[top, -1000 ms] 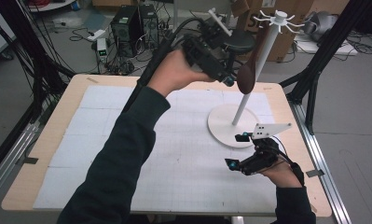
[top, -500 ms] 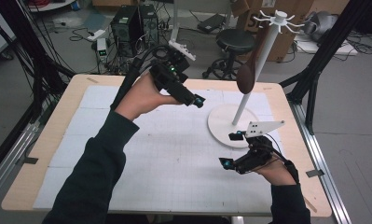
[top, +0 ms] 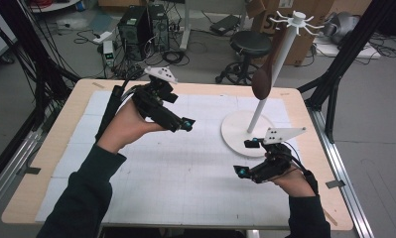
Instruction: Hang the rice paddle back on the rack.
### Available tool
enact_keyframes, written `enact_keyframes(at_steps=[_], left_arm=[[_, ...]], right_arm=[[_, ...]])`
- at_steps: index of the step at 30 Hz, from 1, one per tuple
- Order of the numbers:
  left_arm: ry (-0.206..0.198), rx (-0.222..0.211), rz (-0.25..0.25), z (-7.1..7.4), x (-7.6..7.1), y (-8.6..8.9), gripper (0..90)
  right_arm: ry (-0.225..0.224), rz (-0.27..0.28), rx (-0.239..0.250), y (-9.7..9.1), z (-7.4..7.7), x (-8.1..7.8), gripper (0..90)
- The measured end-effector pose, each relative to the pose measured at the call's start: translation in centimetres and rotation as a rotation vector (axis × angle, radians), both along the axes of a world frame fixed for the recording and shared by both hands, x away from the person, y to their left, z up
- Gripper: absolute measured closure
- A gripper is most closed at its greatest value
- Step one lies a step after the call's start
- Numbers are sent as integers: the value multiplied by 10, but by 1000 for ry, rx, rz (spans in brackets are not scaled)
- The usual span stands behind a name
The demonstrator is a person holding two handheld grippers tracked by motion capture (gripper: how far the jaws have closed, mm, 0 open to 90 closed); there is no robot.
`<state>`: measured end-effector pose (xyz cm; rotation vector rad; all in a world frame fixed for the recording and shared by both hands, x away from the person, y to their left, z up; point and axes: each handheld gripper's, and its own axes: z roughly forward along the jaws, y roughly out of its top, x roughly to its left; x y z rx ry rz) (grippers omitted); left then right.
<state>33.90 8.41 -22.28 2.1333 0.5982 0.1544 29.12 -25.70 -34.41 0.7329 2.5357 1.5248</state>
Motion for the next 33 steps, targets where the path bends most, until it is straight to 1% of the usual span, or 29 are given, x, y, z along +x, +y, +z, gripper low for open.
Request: enact_keyframes(at_steps=[3,4,5,7,8,9,14,17,19,20,22,23,24,26,31,32,33], left_arm=[[2,-19,11,-8,-7,9,16],[-2,-18,13,-10,-8,12,16],[-2,-22,12,-13,-10,16,16],[-2,-40,21,-19,-14,23,16],[5,-51,24,-22,-16,26,16],[7,-56,25,-26,-17,30,16],[11,-72,31,-42,-25,46,16],[11,-84,50,-51,-30,56,16],[14,-96,58,-57,-33,63,16],[17,-95,56,-60,-35,66,16],[8,-95,64,-66,-39,72,16],[3,-99,64,-69,-41,75,16],[3,-103,60,-71,-43,78,16],[3,-116,69,-76,-46,83,16],[8,-154,75,-91,-49,96,16],[6,-154,79,-93,-50,98,16],[3,-160,83,-96,-52,100,17]], right_arm=[[5,-2,-3,1,1,-1,3],[8,-3,-2,2,1,-1,3],[-3,-1,0,2,1,-1,3],[0,-3,-2,3,1,-2,3],[-10,0,-1,3,1,-1,3],[5,0,2,4,1,-3,3],[-1,-1,2,6,0,-4,3],[-2,-13,13,6,-1,-5,3],[3,-16,15,7,-1,-6,3],[-2,-18,18,7,-1,-6,2],[-1,-24,28,8,-1,-6,3],[-9,-29,35,9,-1,-6,3],[-9,-35,41,9,-2,-6,3],[-7,-43,44,11,-2,-7,3],[-8,-47,48,12,-4,-9,3],[-22,-51,48,12,-4,-9,3],[-21,-53,53,12,-4,-10,2]])
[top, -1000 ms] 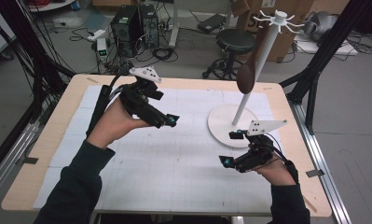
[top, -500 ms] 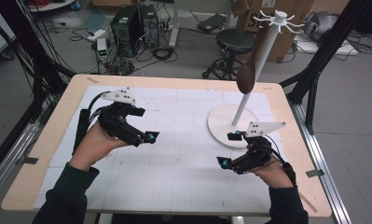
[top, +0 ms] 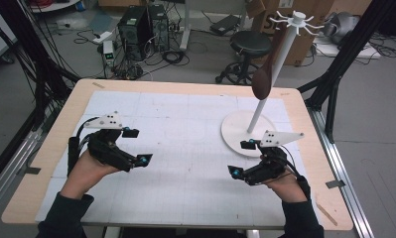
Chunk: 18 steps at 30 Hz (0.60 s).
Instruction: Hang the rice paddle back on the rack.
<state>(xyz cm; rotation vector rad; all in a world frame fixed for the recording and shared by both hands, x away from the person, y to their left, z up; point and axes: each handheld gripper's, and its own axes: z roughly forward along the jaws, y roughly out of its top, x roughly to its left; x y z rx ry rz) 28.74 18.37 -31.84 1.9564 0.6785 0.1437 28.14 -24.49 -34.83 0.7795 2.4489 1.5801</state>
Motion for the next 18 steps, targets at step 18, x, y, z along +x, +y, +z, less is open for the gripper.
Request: enact_keyframes(at_steps=[18], left_arm=[[26,-58,9,-26,-10,25,16]], right_arm=[[-8,-42,-1,-4,0,-4,3]])
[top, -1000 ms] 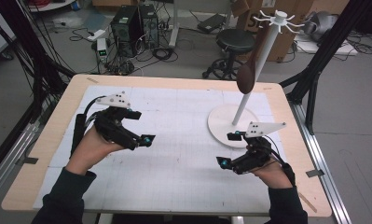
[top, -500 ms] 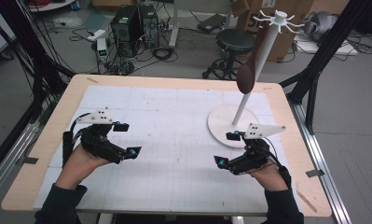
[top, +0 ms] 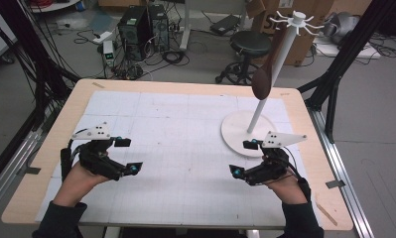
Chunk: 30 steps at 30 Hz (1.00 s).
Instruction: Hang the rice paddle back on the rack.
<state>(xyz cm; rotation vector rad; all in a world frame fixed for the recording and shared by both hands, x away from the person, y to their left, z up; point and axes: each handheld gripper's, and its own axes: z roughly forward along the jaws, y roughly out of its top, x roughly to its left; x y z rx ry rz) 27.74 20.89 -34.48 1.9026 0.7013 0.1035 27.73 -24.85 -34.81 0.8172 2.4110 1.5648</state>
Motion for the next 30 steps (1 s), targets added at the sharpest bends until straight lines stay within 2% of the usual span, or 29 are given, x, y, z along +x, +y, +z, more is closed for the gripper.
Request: enact_keyframes(at_steps=[7,15,30], left_arm=[[-20,-23,16,-1,-2,5,16],[-27,-10,13,-3,-1,4,16],[-25,-17,22,-6,1,5,16]], right_arm=[[-9,-14,-1,-4,0,0,3],[-10,-17,0,-6,-1,0,3],[-8,-25,-18,-9,-4,1,3]])
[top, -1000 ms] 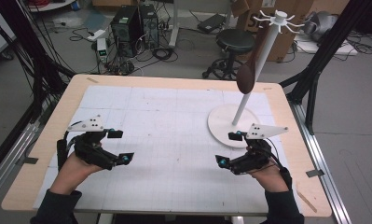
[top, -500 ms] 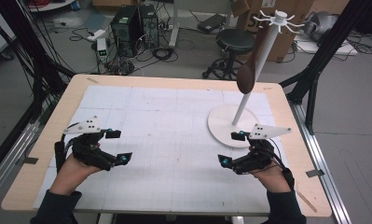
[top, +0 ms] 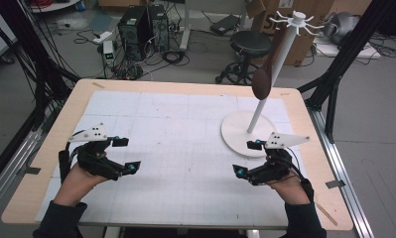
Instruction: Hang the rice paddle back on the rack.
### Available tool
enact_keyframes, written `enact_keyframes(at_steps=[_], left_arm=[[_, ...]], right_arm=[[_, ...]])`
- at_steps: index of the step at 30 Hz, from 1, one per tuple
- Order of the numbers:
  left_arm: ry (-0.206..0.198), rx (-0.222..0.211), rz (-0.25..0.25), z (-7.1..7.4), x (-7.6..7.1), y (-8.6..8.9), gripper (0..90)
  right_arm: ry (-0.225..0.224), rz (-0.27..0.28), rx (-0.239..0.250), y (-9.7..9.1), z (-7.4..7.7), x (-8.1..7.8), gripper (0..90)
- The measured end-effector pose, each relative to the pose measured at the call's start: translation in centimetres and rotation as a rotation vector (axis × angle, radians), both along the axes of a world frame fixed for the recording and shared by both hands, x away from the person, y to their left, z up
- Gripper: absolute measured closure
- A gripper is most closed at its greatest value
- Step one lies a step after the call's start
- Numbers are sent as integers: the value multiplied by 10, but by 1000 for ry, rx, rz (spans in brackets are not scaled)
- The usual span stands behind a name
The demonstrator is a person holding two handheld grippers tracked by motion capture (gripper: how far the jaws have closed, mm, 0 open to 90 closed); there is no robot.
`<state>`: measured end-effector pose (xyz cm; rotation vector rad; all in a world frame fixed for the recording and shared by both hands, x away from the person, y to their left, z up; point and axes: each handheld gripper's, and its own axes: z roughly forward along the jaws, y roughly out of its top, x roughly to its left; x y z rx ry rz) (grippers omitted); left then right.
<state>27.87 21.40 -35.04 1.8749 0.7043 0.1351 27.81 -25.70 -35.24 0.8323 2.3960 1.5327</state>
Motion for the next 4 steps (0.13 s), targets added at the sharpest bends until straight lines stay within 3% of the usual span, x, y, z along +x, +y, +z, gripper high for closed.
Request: enact_keyframes(at_steps=[4], left_arm=[[-2,0,1,0,-1,0,16]], right_arm=[[-3,-2,1,-1,0,-1,3]])
